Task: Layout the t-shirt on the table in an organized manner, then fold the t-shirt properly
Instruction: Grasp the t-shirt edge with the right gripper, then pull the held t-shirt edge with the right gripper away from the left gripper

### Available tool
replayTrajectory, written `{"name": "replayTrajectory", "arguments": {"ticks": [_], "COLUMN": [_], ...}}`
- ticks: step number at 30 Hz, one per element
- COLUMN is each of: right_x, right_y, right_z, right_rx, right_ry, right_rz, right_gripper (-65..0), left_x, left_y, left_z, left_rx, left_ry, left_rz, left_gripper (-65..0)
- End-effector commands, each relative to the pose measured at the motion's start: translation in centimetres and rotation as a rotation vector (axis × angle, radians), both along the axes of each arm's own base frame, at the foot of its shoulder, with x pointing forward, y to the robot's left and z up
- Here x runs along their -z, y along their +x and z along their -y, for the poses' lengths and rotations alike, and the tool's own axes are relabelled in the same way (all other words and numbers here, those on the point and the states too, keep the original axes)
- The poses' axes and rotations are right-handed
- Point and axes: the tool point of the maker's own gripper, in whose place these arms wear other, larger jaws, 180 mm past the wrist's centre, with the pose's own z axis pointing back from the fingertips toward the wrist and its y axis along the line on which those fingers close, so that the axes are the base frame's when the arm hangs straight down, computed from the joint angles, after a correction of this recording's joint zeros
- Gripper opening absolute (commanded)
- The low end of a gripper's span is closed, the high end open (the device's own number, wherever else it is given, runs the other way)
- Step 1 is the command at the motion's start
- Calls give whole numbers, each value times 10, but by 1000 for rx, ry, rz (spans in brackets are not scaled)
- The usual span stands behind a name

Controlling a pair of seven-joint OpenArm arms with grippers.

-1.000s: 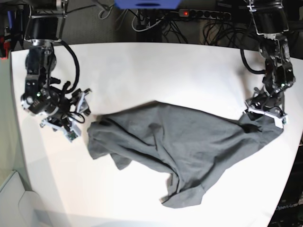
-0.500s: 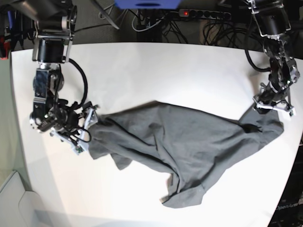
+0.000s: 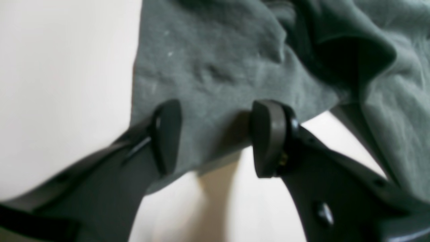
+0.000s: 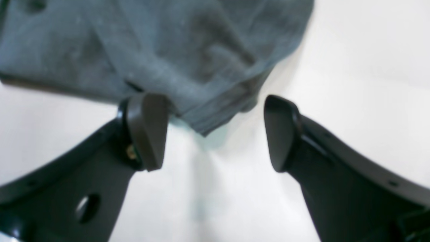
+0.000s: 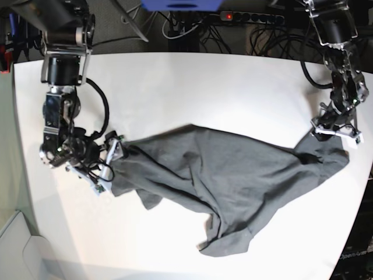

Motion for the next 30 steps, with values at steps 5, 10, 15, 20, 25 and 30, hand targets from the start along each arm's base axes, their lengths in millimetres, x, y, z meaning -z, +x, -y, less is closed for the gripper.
{"name": "replayTrajectory", "arguments": {"ticks": [5,10,15,20,25,30], "right_x": [-8,-12,-23,-58,-121,-164], "right_y": [14,22,40,75,115,135], "right_z": [-4,-12,-19,-19,-21,-55], "right_rx": [8,11,9,8,-2,-92], "right_ry": [48,93,117,126,129,117], "right_rz": [53,97,126,195,320,402], "right_gripper": [-213,-410,-650,-650,-650,-650], "left_x": [-6,-7,-6,-2,-2,2], "left_y": [2,2,2,-5,-6,-12], "left_z": [-5,-6,-6,-7,-6,-7], "left_rx": [-1,-1,-1,-1,1,1], "left_ry": [11,12,12,15,15,17], "left_rz": [10,10,9,-7,-8,-22], "left_gripper": [-319,-319,-319,-320,-320,-320]}}
